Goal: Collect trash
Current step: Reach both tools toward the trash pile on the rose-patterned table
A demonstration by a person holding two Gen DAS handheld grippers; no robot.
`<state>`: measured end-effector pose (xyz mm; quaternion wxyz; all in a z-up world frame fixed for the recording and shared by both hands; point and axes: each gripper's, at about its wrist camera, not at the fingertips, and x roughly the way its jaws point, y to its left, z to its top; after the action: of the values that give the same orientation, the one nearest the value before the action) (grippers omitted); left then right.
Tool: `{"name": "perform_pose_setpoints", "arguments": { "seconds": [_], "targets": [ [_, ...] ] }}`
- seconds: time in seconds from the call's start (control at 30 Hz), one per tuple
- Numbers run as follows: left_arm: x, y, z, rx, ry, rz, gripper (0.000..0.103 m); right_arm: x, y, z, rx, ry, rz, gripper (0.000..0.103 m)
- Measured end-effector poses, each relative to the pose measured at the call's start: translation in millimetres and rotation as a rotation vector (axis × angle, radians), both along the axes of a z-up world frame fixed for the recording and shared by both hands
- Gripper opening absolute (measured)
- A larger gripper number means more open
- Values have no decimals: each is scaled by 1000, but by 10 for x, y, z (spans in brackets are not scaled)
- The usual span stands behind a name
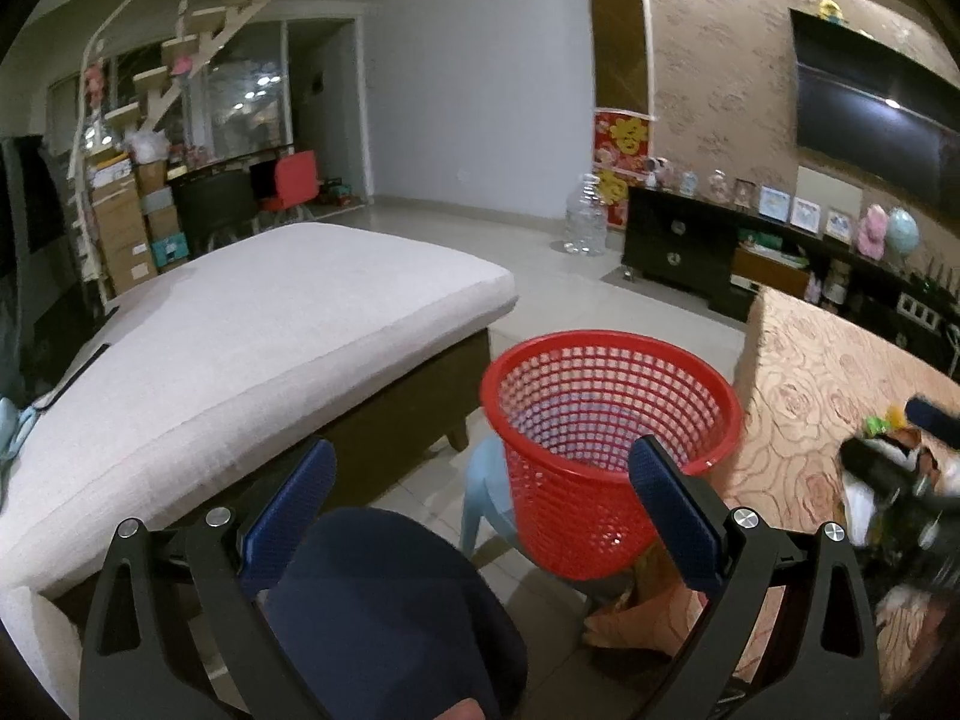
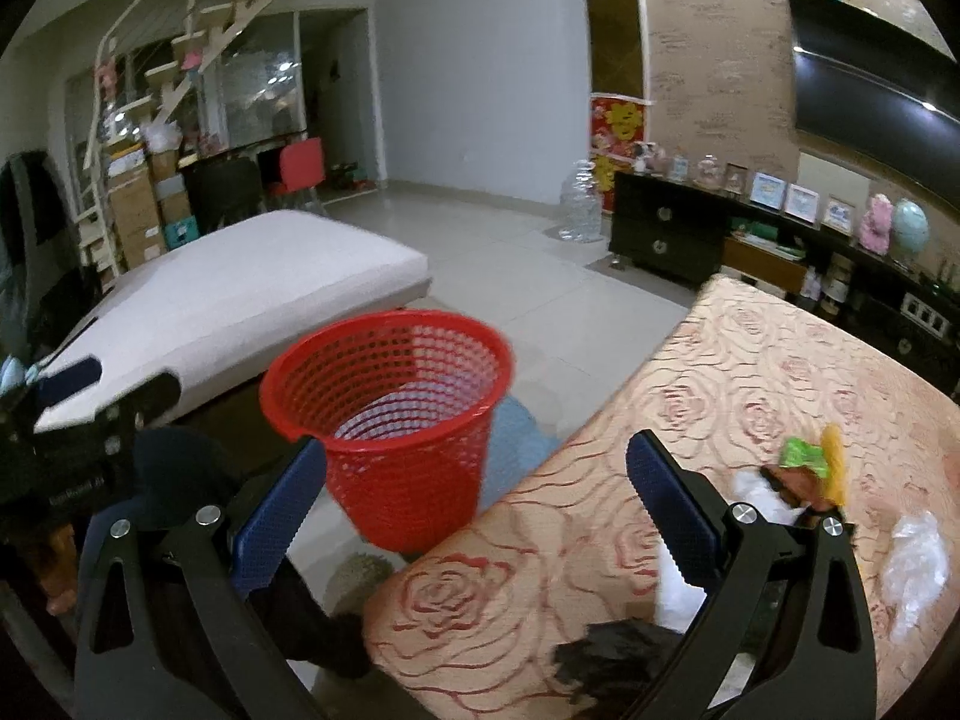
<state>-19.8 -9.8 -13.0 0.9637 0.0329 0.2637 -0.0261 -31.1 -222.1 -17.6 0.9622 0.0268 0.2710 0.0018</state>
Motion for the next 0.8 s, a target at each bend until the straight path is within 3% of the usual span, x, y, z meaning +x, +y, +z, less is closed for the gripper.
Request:
{"name": "perform_pose_setpoints", "arguments": {
  "seconds": [0.37,0.8],
  "targets": [
    [-117,-488,-174,55,37,-183,94,-429,-1048,153,80,1,-275,97],
    [-400,-1619,-514,119,150,-556,94,-654,-1629,9,133,32,-420,97]
  ]
}}
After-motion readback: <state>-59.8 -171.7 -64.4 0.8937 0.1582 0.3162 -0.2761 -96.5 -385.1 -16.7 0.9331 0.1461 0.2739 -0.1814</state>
